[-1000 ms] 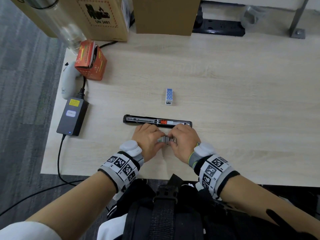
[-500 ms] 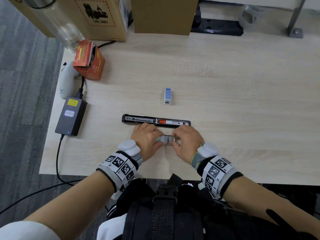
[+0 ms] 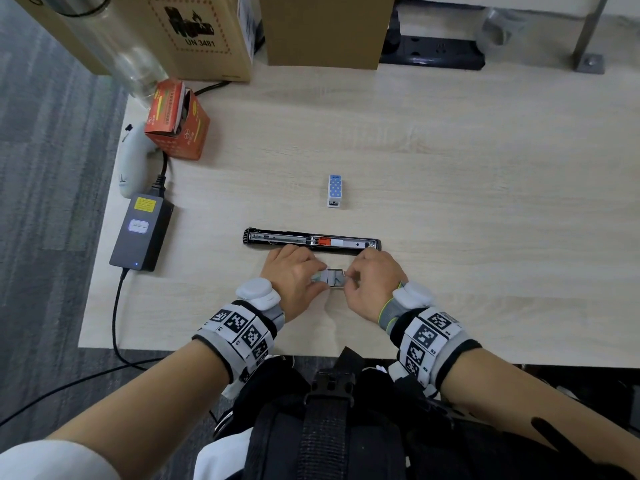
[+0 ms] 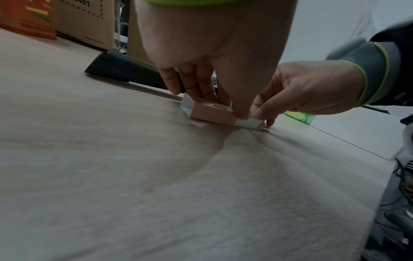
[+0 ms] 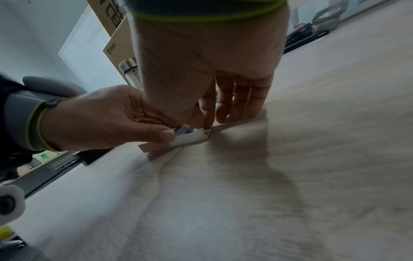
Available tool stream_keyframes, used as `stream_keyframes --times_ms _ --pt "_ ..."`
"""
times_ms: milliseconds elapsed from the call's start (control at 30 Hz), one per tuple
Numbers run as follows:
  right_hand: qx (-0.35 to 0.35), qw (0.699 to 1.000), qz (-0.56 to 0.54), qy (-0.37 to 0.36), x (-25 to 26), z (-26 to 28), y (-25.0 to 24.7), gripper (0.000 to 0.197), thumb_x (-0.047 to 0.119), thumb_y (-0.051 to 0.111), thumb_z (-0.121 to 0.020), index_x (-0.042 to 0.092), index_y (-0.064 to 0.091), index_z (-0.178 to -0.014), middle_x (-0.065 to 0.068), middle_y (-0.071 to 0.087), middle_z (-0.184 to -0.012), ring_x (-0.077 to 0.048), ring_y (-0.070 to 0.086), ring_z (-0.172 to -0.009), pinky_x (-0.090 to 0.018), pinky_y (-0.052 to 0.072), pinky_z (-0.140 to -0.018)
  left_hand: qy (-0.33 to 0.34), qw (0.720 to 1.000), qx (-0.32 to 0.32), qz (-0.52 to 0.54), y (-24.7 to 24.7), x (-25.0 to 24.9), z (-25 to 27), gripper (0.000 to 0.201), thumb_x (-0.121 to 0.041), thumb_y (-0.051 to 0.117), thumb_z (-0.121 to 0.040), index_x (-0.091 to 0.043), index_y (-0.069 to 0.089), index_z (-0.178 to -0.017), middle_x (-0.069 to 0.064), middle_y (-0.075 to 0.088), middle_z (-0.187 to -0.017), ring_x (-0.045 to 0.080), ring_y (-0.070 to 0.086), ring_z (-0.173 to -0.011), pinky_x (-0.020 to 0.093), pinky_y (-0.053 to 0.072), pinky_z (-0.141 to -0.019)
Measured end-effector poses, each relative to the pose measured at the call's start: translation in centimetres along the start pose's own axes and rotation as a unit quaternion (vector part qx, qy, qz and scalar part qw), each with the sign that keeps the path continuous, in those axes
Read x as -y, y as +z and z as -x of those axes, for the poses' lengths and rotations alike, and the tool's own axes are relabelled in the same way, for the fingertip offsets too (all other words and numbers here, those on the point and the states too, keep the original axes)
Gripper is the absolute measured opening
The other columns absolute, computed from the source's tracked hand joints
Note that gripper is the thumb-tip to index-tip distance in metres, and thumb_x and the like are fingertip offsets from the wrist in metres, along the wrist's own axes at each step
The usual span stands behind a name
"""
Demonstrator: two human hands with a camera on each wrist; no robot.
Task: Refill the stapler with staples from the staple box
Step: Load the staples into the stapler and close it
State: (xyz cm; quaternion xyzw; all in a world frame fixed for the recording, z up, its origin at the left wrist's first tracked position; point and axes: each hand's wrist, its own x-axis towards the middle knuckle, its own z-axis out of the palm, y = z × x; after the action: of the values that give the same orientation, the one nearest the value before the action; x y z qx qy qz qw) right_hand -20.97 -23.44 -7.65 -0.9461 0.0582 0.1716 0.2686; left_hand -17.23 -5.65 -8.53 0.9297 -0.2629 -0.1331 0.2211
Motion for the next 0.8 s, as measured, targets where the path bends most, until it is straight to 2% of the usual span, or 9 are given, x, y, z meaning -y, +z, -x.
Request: stream_keyframes --times_ms 167,300,433,500,567,667,767,800 --pt "0.009 1.000 0.001 -0.006 0.0 0.0 -0.2 0.017 0.025 0.061 -0.083 0.012 0.065 -0.072 -0.004 0.060 -0.090 -0.026 0.051 -0.087 -0.033 0.043 -0.074 0.006 1.000 0.009 -0.002 -0.2 0.0 0.0 0.033 -0.039 0.071 -0.072 -0.019 0.068 -0.098 0.002 0.066 -0.093 0.029 0.056 -0.089 0.040 0.041 -0.078" --pt "-0.010 1.000 -0.022 -0.011 -0.5 0.2 -0.9 0.012 0.022 0.063 -0.081 0.014 0.062 -0.072 -0.003 0.060 -0.090 -0.024 0.050 -0.087 -0.030 0.038 -0.072 0.023 1.000 0.001 0.016 -0.4 -0.3 0.1 0.037 -0.039 0.065 -0.075 -0.020 0.064 -0.106 0.003 0.065 -0.096 0.029 0.056 -0.089 0.040 0.041 -0.077" --pt "-0.008 0.995 -0.091 -0.031 -0.7 0.0 -2.1 0.005 0.015 0.063 -0.079 0.017 0.062 -0.075 0.002 0.055 -0.086 -0.020 0.051 -0.086 -0.032 0.042 -0.072 0.075 0.994 -0.033 0.079 -0.8 -1.4 -0.3 0.036 -0.027 0.067 -0.077 -0.019 0.060 -0.112 0.004 0.067 -0.100 0.025 0.057 -0.094 0.037 0.044 -0.080" --pt "0.005 0.992 -0.115 -0.047 -0.4 -0.2 -2.7 0.006 0.014 0.063 -0.080 0.018 0.062 -0.075 0.002 0.054 -0.082 -0.020 0.053 -0.080 -0.033 0.044 -0.070 0.084 0.985 -0.037 0.148 -1.3 -2.3 -0.8 0.028 -0.024 0.065 -0.079 -0.017 0.063 -0.106 0.004 0.069 -0.095 0.018 0.056 -0.090 0.029 0.043 -0.078" --pt "0.021 0.990 -0.131 -0.044 -0.3 -0.3 -3.0 0.009 0.016 0.063 -0.081 0.022 0.061 -0.074 0.001 0.055 -0.079 -0.020 0.054 -0.075 -0.036 0.046 -0.068 0.056 0.977 -0.022 0.206 -1.6 -2.9 -1.1 0.020 -0.029 0.057 -0.080 -0.021 0.064 -0.097 -0.001 0.069 -0.089 0.013 0.057 -0.083 0.025 0.045 -0.073" --pt "0.032 0.988 -0.147 -0.025 -0.3 -0.4 -3.3 0.014 0.019 0.059 -0.082 0.031 0.058 -0.073 0.005 0.060 -0.080 -0.017 0.058 -0.071 -0.040 0.051 -0.070 -0.007 0.970 -0.001 0.243 -1.9 -2.8 -1.4 0.010 -0.027 0.062 -0.081 -0.021 0.067 -0.087 -0.004 0.070 -0.079 0.009 0.060 -0.071 0.028 0.049 -0.067" --pt "-0.019 0.986 -0.159 -0.044 -0.4 -0.1 -3.4 0.013 0.015 0.062 -0.082 0.026 0.063 -0.088 0.007 0.063 -0.087 -0.014 0.059 -0.073 -0.036 0.051 -0.071 -0.079 0.952 0.004 0.296 -2.1 -2.9 -1.8 0.002 -0.020 0.069 -0.081 -0.019 0.069 -0.083 -0.008 0.066 -0.067 0.001 0.056 -0.059 0.015 0.046 -0.059" --pt "-0.031 0.986 -0.154 -0.059 -0.3 0.0 -3.5 0.018 0.015 0.065 -0.080 0.025 0.063 -0.095 0.007 0.062 -0.090 -0.013 0.059 -0.073 -0.034 0.051 -0.071 -0.109 0.940 0.008 0.325 -2.1 -2.9 -2.1 0.002 -0.017 0.069 -0.081 -0.018 0.070 -0.082 -0.007 0.067 -0.067 0.000 0.056 -0.056 0.014 0.046 -0.058"
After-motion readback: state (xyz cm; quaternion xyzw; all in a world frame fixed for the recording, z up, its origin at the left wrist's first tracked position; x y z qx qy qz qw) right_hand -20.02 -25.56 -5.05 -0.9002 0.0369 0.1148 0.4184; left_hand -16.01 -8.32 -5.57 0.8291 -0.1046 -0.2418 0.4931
